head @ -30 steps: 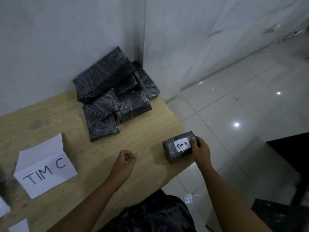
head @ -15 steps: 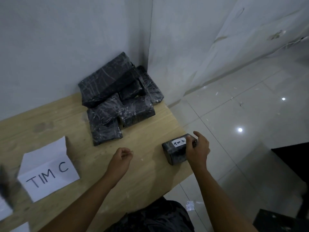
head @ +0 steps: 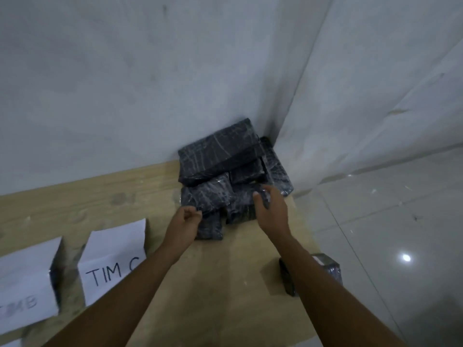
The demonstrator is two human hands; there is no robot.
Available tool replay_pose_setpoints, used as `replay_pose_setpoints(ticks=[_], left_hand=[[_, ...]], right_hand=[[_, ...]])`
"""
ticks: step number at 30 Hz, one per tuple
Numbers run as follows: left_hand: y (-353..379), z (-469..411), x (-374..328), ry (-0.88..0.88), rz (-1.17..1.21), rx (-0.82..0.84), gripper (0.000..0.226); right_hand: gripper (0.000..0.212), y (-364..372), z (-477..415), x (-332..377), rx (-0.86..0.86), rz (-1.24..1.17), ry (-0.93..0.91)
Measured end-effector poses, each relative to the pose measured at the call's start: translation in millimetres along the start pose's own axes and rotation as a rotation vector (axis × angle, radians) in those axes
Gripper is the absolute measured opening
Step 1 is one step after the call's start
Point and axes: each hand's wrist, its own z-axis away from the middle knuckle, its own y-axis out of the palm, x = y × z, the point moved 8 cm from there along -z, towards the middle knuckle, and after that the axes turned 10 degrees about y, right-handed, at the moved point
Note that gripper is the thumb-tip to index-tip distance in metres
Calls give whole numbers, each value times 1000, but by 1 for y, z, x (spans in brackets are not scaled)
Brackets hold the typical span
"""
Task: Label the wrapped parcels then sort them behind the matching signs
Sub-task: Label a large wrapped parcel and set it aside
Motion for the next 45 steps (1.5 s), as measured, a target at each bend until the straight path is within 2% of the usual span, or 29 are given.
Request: replay_pose_setpoints(ticks=[4,7,14,17,19,21,25,27,30,34,36,42,45], left_hand=[[-21,-33,-20,7,-26,-89,39],[-31,-54,-29,-3,-1,-118,53],[-30,-90,-17,-153,184,-32,108],[-24,-92,-17,-145,213,19,103],[-21,-91,-19,-128,234,34,101],[-24,-90,-18,-111,288,-25,93],[-37,-79,-9,-76,304,-146,83],[-45,-65,-6,-55,298,-186,74],[-57,-34,0,-8,315,-185,47],[-74,21,24,12,302,-207,41],[-83,50,42,15,282,-237,37],[-100,120,83,22,213,-295,28],[-104,155,98,10,194,-271,31]], right_hand=[[55,24,-36,32,24,-13,15],[61,27,-58,49,-36,-84,20],[82,25,-92,62,-109,-140,77],[76,31,-104,59,-63,-188,121],[62,29,-108,58,-73,-210,127],[50,23,-107,58,-125,-233,108],[43,12,-90,57,-159,-274,107],[39,9,-71,57,-134,-277,92],[36,7,-37,53,-59,-311,59],[28,3,17,35,-32,-270,-14],[24,5,43,19,-15,-271,9],[39,14,122,-21,16,-202,35],[55,20,160,-49,41,-158,74]])
